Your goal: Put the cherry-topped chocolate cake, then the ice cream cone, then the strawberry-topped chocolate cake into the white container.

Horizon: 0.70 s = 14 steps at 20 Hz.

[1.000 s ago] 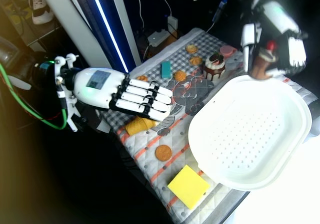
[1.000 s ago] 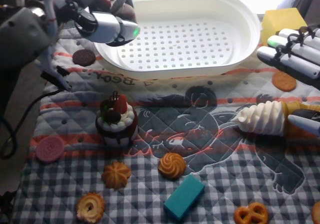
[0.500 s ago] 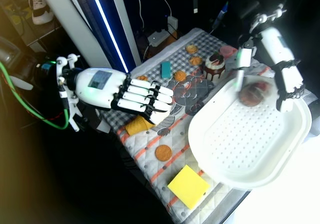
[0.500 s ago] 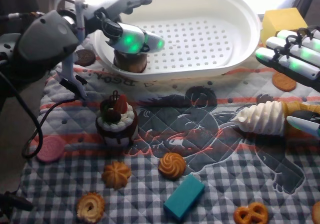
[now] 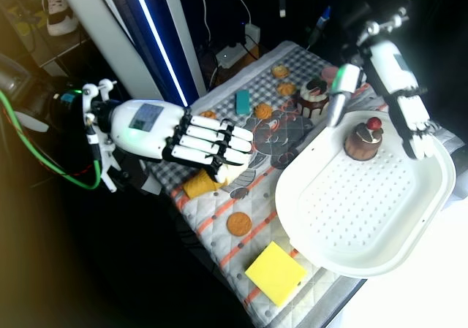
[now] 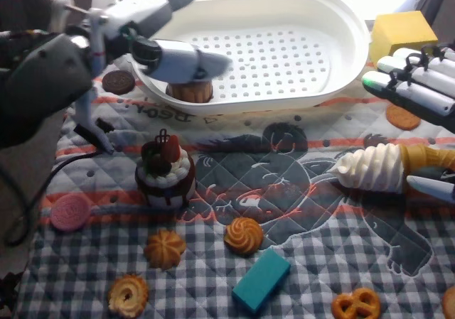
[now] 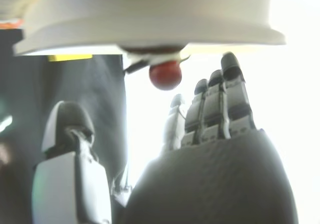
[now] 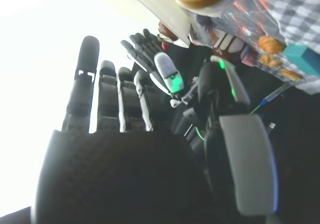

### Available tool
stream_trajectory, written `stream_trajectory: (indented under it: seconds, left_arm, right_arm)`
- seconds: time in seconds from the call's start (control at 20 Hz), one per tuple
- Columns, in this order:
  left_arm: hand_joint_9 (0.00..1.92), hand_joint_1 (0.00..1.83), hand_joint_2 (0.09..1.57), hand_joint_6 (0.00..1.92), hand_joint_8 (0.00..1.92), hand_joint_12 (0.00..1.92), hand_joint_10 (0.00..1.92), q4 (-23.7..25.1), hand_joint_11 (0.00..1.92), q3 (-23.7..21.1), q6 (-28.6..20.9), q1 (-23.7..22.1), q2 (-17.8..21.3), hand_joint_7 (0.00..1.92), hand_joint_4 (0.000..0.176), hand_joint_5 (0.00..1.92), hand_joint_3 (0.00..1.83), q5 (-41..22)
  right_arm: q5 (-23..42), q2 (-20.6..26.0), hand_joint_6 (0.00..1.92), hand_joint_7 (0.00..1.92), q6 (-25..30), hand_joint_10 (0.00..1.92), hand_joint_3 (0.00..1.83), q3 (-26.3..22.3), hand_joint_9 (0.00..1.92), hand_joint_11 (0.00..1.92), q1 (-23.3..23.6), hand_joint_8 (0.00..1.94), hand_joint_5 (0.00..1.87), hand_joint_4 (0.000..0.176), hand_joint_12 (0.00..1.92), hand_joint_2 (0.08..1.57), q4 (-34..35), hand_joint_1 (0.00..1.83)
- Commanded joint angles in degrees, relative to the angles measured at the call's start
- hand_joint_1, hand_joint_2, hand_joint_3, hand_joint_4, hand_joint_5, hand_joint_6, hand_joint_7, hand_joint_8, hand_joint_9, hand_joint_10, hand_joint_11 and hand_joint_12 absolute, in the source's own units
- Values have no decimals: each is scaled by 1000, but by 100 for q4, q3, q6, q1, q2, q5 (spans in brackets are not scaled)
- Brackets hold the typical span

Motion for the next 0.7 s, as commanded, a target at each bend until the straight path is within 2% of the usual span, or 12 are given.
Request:
stream_trajectory:
  seconds: [0.0,0.05,0.1,0.15,0.2,0.25,0.3,0.35,0.4,0.5,0.55,0.65]
  left_arm:
    - [0,1097,1323,6,0,135,0,321,0,-71,-375,31,199,0,71,15,44,-864]
    - [0,997,1347,5,0,322,0,591,0,-197,-783,111,349,0,82,21,43,-1066]
    - [8,882,1353,6,0,643,3,852,0,-331,-1272,232,513,0,110,29,28,-1303]
    - [52,869,1347,15,3,929,23,1075,0,-476,-1735,385,674,11,127,64,19,-1609]
    - [74,916,1377,16,3,1029,36,1170,0,-550,-1962,473,756,19,132,88,23,-1784]
    - [56,952,1404,11,0,973,32,1335,0,-677,-2361,646,893,4,114,95,21,-2108]
    - [68,911,1418,9,1,973,38,1437,0,-756,-2572,759,977,4,129,96,22,-2307]
    - [93,863,1427,6,2,972,48,1553,0,-874,-2793,887,1083,8,137,92,21,-2572]
    - [113,781,1413,2,8,986,55,1632,0,-994,-2894,986,1174,28,145,86,12,-2799]
    - [97,853,1383,7,6,1014,44,1747,0,-1287,-2919,1204,1357,74,148,115,0,-3312]
    - [101,888,1375,9,11,1019,44,1810,0,-1453,-2920,1349,1464,97,144,124,0,-3615]
    - [74,914,1370,4,2,671,29,1876,0,-1566,-2921,1458,1544,107,155,127,0,-3780]
  right_arm:
    - [661,30,0,0,133,14,0,56,29,0,8,0,0,0,1065,1221,-33,700]
    - [661,30,0,0,263,29,0,93,51,0,-32,0,0,0,1157,1199,-59,737]
    - [659,29,0,3,369,40,0,132,69,0,-99,1,0,0,1172,1192,-68,752]
    - [652,12,0,5,426,53,0,166,73,0,-163,1,0,0,1146,1189,-68,750]
    - [638,-19,0,0,454,65,0,188,62,0,-180,0,0,0,1220,1186,-68,736]
    - [582,-93,0,0,507,103,0,241,83,0,-200,0,0,19,1328,1173,-66,689]
    - [517,-136,0,2,529,151,0,285,84,0,-201,1,0,1,1485,1169,-63,675]
    - [429,-230,0,9,567,332,0,359,16,0,-200,2,0,0,1610,1164,-49,722]
    - [349,-315,0,25,617,351,0,430,2,0,-200,7,0,0,1613,1169,-25,712]
    - [196,-494,54,137,677,654,8,568,0,0,-200,47,84,0,1633,1209,26,725]
    - [88,-637,121,220,697,911,9,661,0,0,-200,95,143,0,1748,1221,61,745]
    - [-15,-761,714,370,705,1214,5,750,189,40,-200,669,241,0,1836,1257,94,919]
